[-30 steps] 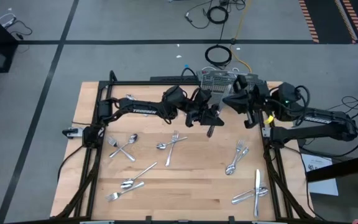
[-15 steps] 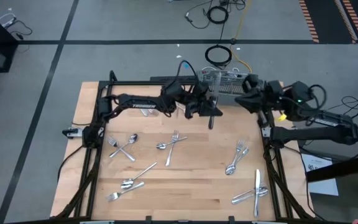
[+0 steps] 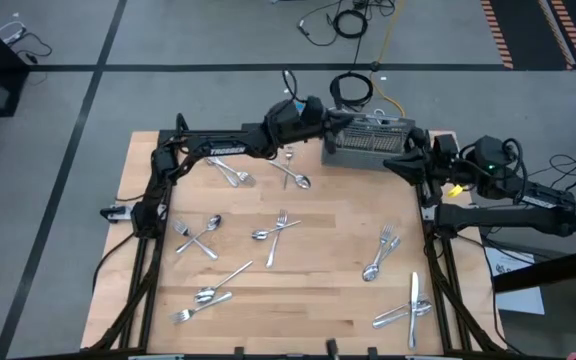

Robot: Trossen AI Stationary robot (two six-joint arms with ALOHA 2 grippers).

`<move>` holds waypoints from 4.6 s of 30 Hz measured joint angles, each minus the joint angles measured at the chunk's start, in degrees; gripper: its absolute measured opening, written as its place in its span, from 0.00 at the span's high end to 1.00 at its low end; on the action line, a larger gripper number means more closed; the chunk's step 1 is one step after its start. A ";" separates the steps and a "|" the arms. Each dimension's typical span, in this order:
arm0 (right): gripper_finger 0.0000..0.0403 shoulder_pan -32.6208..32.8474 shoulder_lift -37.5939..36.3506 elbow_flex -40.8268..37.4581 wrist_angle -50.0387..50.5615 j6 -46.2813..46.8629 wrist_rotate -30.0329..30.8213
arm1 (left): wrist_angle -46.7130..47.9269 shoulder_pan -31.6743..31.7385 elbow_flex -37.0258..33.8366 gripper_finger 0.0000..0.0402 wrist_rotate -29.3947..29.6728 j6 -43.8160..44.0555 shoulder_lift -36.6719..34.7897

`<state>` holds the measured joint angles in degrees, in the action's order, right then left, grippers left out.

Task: Sort silverware
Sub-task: Put the silver knife into the silverware basket

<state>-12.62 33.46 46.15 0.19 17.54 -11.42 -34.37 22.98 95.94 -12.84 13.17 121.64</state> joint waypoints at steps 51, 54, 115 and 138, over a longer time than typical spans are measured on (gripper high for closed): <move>1.00 -0.03 -0.02 0.02 8.01 1.26 1.26 | -2.34 3.90 0.00 0.62 9.99 -10.88 2.76; 1.00 -0.03 -0.03 0.02 8.01 1.27 1.04 | -2.58 3.73 0.00 0.62 9.24 -10.64 0.22; 1.00 18.45 26.68 0.04 13.33 9.93 8.52 | 100.96 -28.22 -0.02 0.69 1.09 -5.87 -15.32; 1.00 32.04 44.14 6.23 10.54 43.73 15.90 | 82.80 -45.33 -23.12 0.69 17.40 -2.94 -37.56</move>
<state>19.43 77.60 52.38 10.74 61.27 4.48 48.43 -22.35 72.82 4.56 10.22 84.09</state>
